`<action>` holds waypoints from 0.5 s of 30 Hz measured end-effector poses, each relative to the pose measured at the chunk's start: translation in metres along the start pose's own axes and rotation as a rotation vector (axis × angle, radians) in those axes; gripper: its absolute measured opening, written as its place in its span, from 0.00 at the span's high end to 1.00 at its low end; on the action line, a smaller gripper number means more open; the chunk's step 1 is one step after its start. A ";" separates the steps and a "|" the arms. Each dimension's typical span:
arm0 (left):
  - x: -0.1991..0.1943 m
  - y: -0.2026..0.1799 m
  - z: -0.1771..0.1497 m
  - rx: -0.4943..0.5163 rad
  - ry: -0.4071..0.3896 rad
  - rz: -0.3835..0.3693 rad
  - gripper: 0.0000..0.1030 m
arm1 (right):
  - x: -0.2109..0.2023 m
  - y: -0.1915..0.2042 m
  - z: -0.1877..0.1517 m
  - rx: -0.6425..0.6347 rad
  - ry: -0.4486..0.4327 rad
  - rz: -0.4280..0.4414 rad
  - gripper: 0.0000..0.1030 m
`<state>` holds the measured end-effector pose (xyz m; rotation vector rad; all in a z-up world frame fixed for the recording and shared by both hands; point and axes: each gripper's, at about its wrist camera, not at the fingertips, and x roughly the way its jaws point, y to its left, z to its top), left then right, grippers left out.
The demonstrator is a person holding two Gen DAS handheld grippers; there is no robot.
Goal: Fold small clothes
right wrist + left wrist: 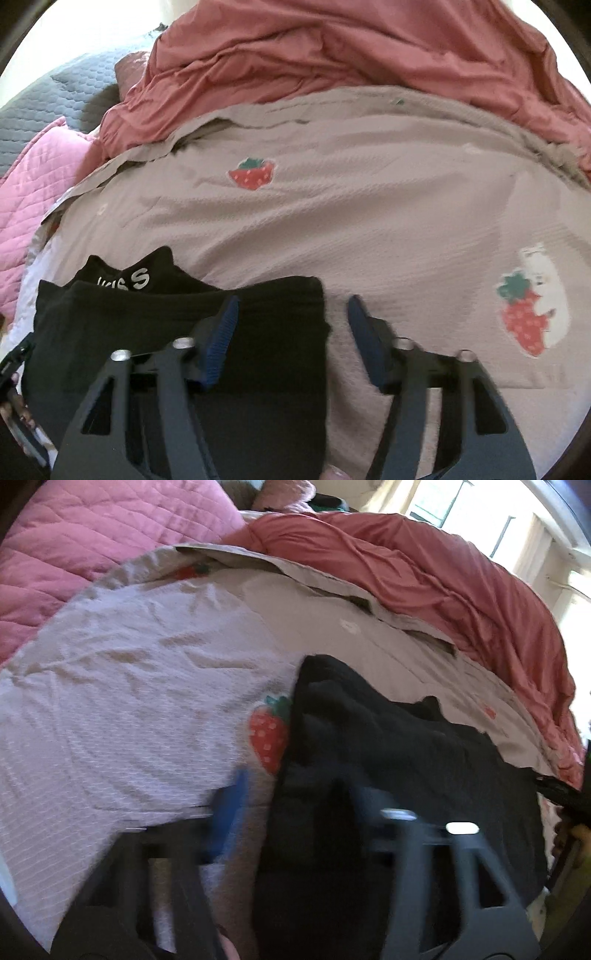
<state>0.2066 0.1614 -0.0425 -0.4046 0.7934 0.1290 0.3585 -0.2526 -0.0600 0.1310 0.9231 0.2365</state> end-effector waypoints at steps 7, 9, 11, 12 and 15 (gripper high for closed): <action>-0.025 -0.013 0.005 0.055 -0.147 -0.023 0.96 | -0.024 -0.004 0.001 0.023 -0.108 0.010 0.88; -0.025 -0.017 0.006 0.076 -0.160 -0.013 0.96 | -0.027 -0.008 0.005 0.038 -0.127 0.016 0.88; -0.017 -0.017 0.005 0.078 -0.127 0.015 0.96 | -0.017 -0.007 0.005 0.027 -0.097 -0.013 0.88; -0.013 -0.015 0.005 0.070 -0.108 0.023 0.96 | -0.010 -0.007 0.004 0.021 -0.077 -0.026 0.88; -0.005 -0.008 0.005 0.043 -0.066 0.041 0.94 | 0.007 -0.004 -0.001 0.003 -0.027 -0.082 0.86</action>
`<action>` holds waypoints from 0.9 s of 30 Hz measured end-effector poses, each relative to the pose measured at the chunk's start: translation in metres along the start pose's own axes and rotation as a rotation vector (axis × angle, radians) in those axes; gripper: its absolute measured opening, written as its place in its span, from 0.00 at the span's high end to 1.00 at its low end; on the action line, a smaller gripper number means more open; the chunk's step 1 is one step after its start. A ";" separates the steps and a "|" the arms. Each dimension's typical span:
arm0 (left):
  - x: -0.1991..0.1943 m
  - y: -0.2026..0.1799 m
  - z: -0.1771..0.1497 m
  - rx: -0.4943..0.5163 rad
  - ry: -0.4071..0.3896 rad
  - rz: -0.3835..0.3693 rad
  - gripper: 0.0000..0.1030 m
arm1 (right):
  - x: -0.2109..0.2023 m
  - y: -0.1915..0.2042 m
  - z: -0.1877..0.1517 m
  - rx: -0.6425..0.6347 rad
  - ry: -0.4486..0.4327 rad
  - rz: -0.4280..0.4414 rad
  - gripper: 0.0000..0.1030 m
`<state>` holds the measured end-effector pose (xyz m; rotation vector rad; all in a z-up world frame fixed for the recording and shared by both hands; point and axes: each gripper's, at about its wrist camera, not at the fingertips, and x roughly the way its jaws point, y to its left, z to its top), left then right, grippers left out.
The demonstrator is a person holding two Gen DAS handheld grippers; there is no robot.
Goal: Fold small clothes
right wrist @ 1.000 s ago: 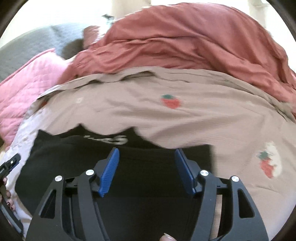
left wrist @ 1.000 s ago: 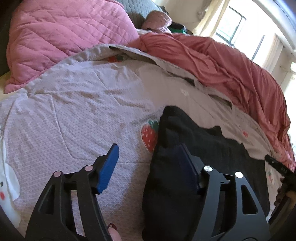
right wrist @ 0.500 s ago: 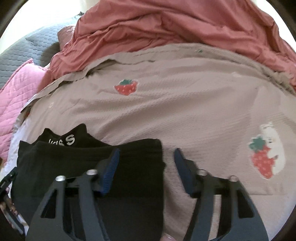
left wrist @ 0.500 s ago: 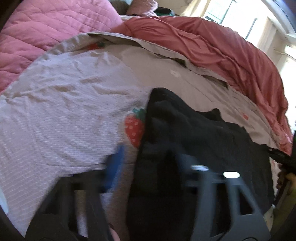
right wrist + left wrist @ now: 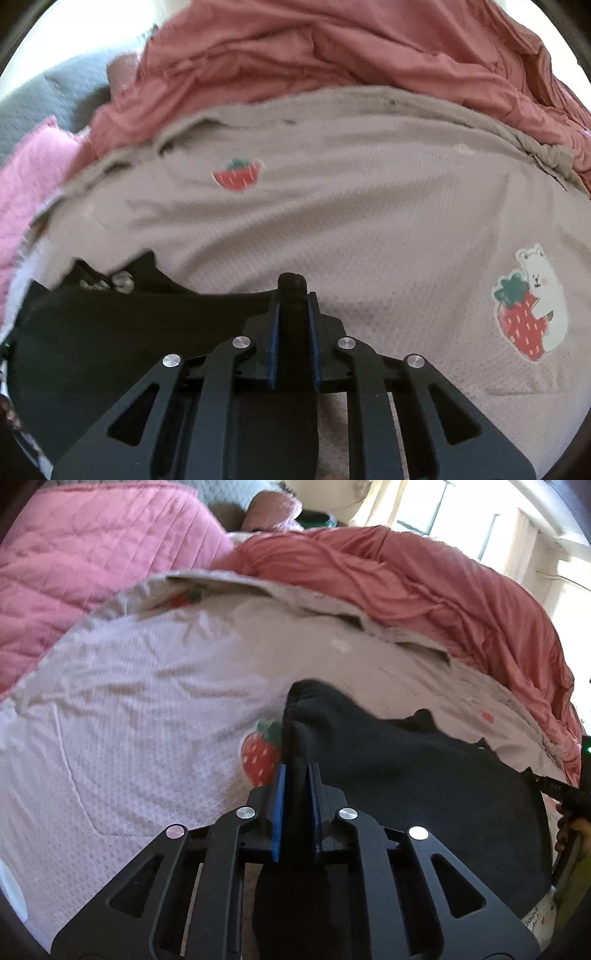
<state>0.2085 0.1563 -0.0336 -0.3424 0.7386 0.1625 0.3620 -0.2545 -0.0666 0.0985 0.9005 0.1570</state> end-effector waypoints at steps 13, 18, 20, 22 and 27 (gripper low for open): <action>-0.004 0.014 0.000 -0.050 0.019 0.012 0.84 | -0.022 0.000 -0.010 0.004 -0.044 -0.017 0.50; -0.012 0.014 0.000 -0.044 0.015 0.020 0.82 | -0.039 0.005 -0.016 -0.011 -0.065 -0.011 0.42; -0.015 0.016 -0.001 -0.047 0.013 0.025 0.80 | -0.047 0.008 -0.019 -0.019 -0.077 -0.009 0.40; -0.018 0.018 -0.001 -0.050 0.011 0.036 0.78 | -0.056 0.012 -0.024 -0.026 -0.088 -0.007 0.39; -0.030 0.024 -0.002 -0.068 -0.003 0.066 0.71 | -0.074 0.029 -0.043 -0.058 -0.082 0.035 0.37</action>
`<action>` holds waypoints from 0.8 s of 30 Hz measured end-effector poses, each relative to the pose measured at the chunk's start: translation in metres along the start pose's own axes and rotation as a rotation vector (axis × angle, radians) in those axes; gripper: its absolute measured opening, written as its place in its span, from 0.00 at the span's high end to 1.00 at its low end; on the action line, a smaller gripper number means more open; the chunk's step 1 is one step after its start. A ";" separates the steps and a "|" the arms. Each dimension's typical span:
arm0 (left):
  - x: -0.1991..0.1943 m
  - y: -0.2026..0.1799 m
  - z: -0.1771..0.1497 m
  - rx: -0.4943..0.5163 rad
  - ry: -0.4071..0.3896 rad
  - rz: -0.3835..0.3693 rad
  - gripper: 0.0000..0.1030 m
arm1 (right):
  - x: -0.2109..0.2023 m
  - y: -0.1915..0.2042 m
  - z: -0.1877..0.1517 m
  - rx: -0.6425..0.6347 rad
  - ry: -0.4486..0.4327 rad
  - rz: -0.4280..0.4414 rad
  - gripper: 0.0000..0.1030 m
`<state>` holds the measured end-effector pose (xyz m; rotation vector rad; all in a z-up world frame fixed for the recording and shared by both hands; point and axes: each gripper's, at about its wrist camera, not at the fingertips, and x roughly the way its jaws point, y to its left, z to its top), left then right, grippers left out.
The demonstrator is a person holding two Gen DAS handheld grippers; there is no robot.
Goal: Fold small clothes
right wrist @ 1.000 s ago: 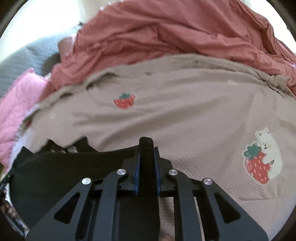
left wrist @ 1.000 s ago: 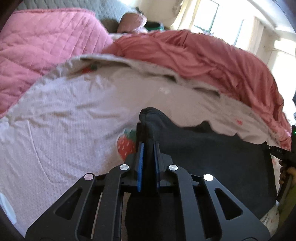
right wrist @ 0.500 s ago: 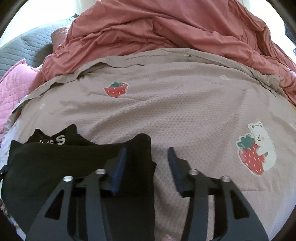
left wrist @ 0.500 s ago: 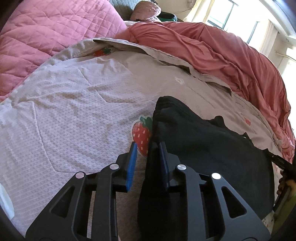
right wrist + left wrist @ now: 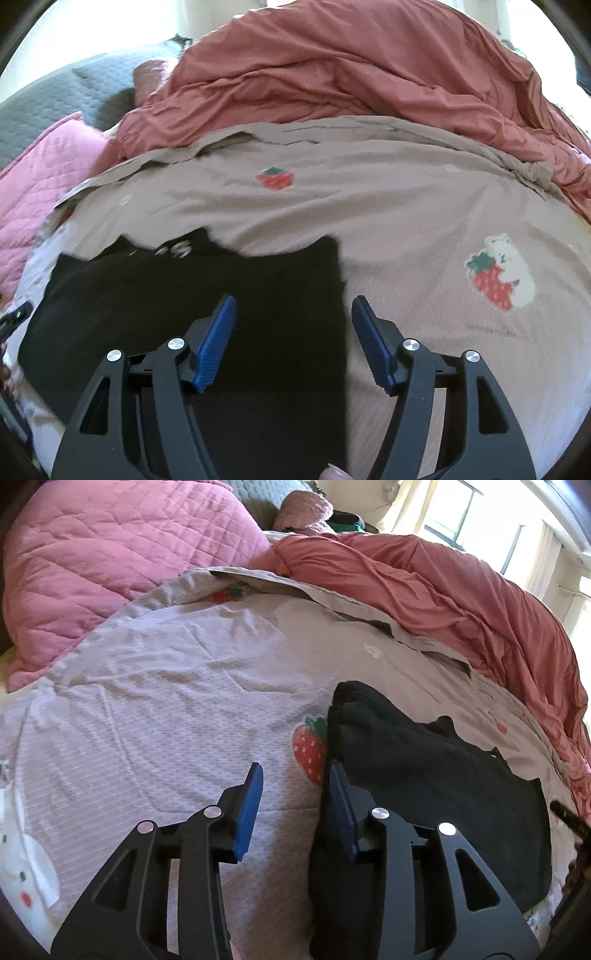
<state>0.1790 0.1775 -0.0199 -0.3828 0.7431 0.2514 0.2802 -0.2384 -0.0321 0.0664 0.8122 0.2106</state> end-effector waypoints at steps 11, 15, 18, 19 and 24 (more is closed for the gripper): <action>-0.025 -0.041 -0.021 0.133 -0.039 -0.148 0.65 | -0.021 0.047 -0.053 -0.104 0.095 0.089 0.37; -0.004 -0.055 -0.035 0.214 0.059 -0.078 0.64 | -0.017 0.043 -0.066 -0.098 0.120 0.073 0.36; 0.005 -0.051 -0.038 0.202 0.092 -0.079 0.63 | -0.016 0.041 -0.069 -0.096 0.121 0.076 0.36; 0.005 -0.049 -0.038 0.195 0.090 -0.084 0.62 | -0.016 0.041 -0.070 -0.096 0.120 0.076 0.36; 0.002 -0.042 -0.039 0.173 0.084 -0.091 0.60 | -0.017 0.039 -0.070 -0.085 0.121 0.083 0.36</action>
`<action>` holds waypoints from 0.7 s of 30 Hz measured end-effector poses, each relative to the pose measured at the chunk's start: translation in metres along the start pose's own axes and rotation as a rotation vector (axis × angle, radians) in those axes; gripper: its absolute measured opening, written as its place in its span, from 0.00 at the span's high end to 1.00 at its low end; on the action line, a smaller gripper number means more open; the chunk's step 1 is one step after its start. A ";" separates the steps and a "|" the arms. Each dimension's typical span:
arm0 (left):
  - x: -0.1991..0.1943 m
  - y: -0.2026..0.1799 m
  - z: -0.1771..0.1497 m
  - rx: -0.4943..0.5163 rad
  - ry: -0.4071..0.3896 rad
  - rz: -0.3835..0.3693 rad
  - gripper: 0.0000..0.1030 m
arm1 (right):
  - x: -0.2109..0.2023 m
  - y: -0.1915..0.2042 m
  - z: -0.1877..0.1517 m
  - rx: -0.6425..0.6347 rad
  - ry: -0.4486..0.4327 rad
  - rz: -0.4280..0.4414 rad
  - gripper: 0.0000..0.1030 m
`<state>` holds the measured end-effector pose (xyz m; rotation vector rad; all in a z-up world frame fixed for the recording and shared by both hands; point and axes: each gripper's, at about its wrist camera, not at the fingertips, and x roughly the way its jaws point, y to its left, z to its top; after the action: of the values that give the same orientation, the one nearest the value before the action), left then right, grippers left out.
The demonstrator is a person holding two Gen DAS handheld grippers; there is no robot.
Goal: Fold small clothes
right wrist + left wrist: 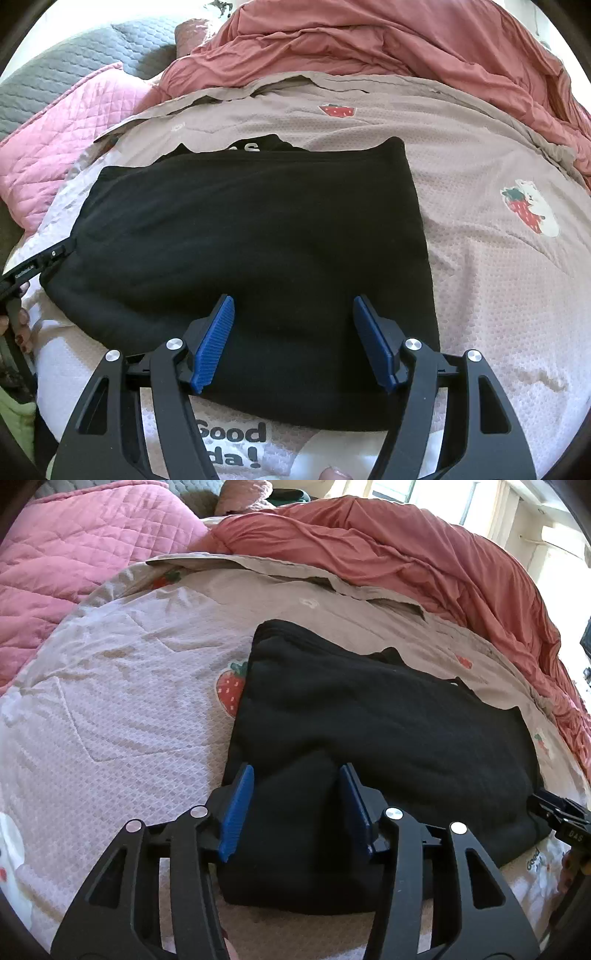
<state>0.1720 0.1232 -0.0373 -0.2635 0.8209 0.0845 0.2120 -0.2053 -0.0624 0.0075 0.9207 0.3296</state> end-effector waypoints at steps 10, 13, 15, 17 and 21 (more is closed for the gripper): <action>-0.010 0.007 -0.008 -0.024 -0.008 -0.006 0.59 | -0.009 -0.006 -0.006 0.016 0.003 -0.003 0.36; -0.015 0.009 -0.011 -0.030 -0.018 0.001 0.59 | -0.012 -0.008 -0.007 0.027 0.006 -0.004 0.36; -0.018 0.011 -0.012 -0.037 -0.026 0.018 0.52 | -0.015 -0.010 -0.009 0.036 0.004 -0.012 0.36; -0.021 0.017 -0.013 -0.063 -0.030 0.025 0.48 | -0.021 -0.012 -0.009 0.056 -0.007 -0.009 0.33; -0.030 0.030 -0.011 -0.116 -0.063 0.029 0.47 | -0.034 -0.011 -0.010 0.068 -0.039 0.000 0.27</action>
<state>0.1381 0.1502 -0.0287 -0.3561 0.7584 0.1672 0.1884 -0.2270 -0.0437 0.0762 0.8926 0.2965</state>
